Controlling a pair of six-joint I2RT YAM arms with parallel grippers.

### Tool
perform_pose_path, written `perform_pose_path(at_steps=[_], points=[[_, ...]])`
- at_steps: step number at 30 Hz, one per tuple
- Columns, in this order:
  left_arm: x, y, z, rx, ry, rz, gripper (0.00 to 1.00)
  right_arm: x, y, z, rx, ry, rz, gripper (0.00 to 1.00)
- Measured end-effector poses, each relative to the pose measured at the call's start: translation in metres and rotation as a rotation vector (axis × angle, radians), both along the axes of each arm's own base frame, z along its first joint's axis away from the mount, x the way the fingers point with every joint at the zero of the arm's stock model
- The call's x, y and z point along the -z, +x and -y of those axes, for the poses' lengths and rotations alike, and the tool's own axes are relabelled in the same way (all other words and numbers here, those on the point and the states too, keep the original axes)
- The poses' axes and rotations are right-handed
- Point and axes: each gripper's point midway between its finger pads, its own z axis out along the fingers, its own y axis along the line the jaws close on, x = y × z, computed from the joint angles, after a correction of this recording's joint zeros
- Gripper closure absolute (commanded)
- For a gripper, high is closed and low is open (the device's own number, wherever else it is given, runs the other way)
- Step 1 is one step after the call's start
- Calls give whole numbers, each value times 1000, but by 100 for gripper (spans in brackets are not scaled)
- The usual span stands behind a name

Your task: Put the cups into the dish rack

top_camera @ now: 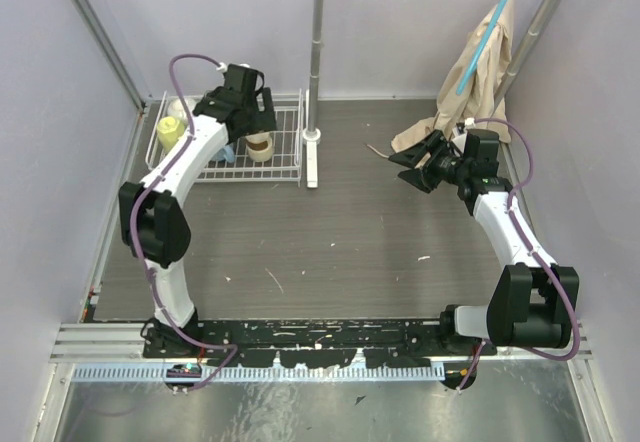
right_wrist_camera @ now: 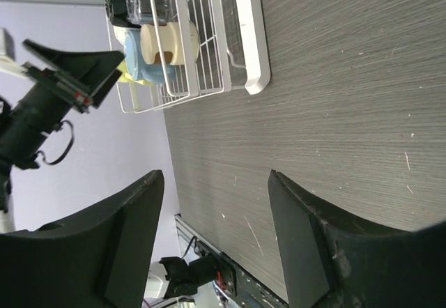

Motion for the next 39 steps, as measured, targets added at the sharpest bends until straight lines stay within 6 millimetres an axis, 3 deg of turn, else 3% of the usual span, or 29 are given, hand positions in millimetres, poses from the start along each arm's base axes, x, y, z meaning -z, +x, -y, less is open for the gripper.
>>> perform_pose_path(at_steps=[5, 9, 16, 27, 31, 36, 39], points=[[-28, -30, -11, -14, -30, 42, 2, 8, -3, 3, -6, -44, -10, 32], [-30, -68, -23, -33, -59, 52, 2, 9, -4, 7, -12, -111, -7, 29], [-43, -112, -41, -51, -96, 136, 2, -1, -4, 0, -59, -265, 75, 1], [-80, -155, -45, 98, -147, 389, 2, -9, -16, -5, -103, -366, 152, 0], [-63, -161, -53, 162, -71, 504, 2, -6, -17, -4, -105, -367, 145, 0], [-17, -171, -76, 112, 22, 541, 2, -2, -18, -4, -105, -368, 134, 0], [-8, -175, -90, 100, 74, 588, 2, -1, -18, -4, -104, -369, 134, 0]])
